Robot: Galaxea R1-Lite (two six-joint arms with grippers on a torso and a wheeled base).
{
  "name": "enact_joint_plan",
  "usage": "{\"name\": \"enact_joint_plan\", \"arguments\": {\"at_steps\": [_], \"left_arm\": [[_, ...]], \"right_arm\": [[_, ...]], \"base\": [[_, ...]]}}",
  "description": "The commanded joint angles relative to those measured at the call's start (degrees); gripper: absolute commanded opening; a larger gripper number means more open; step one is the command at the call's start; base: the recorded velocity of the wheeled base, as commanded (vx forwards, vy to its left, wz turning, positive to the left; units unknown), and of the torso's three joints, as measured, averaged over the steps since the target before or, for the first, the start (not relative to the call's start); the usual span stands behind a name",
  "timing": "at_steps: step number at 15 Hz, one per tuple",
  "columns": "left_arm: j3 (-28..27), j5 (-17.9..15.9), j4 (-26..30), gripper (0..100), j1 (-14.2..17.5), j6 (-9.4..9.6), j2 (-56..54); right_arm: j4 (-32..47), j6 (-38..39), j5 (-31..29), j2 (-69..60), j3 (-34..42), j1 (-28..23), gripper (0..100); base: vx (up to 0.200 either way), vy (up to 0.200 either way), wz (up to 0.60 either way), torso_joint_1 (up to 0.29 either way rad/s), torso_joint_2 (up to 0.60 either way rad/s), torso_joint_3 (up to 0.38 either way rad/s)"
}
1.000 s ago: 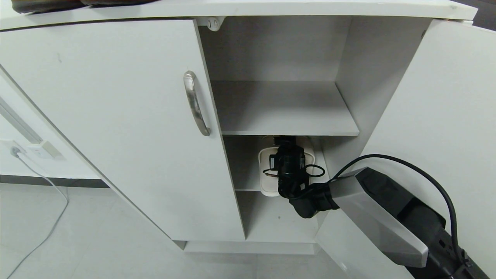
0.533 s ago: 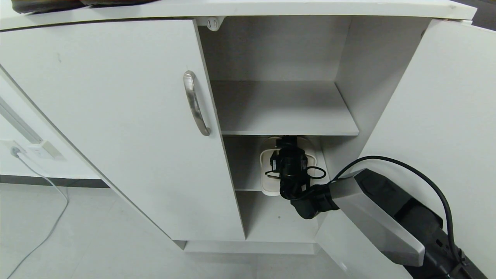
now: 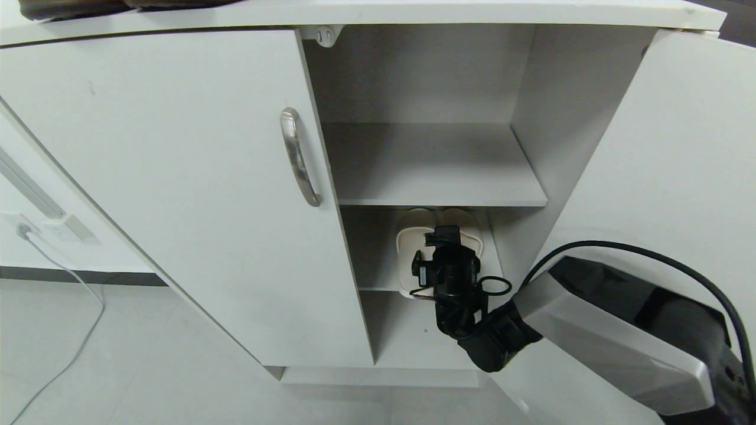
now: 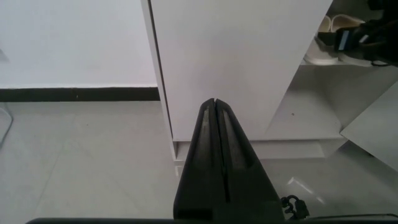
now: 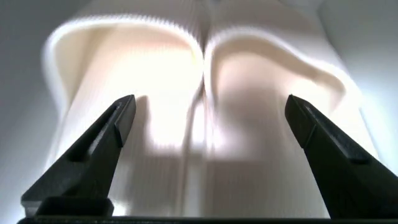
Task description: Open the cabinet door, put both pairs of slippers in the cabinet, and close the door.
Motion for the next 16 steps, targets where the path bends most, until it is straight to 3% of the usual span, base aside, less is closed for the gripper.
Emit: {"name": "enact_joint_plan", "arguments": {"at_steps": [1, 4, 11, 16], "left_arm": [[0.01, -0.02, 0.0, 0, 0.0, -0.07, 0.09], [0.01, -0.02, 0.0, 0, 0.0, -0.15, 0.0], [0.01, -0.02, 0.0, 0, 0.0, -0.15, 0.09], [0.01, 0.07, 0.0, 0, 0.0, -0.15, 0.0]], "right_arm": [[-7.58, -0.08, -1.13, -9.95, 15.97, 4.69, 100], [-15.31, -0.16, -2.01, -11.44, 24.59, 7.59, 100], [-16.02, -0.25, -1.92, -11.27, 25.99, 8.38, 100], [-16.37, -0.34, -1.83, -11.71, 28.37, 8.47, 100]], "base": [[0.0, 0.0, 0.0, 0.0, 0.0, 0.0], [0.0, 0.0, 0.0, 0.0, 0.0, 0.0], [-0.2, 0.0, 0.0, 0.003, 0.0, 0.0], [0.0, 0.0, 0.0, 0.0, 0.0, 0.0]]}}
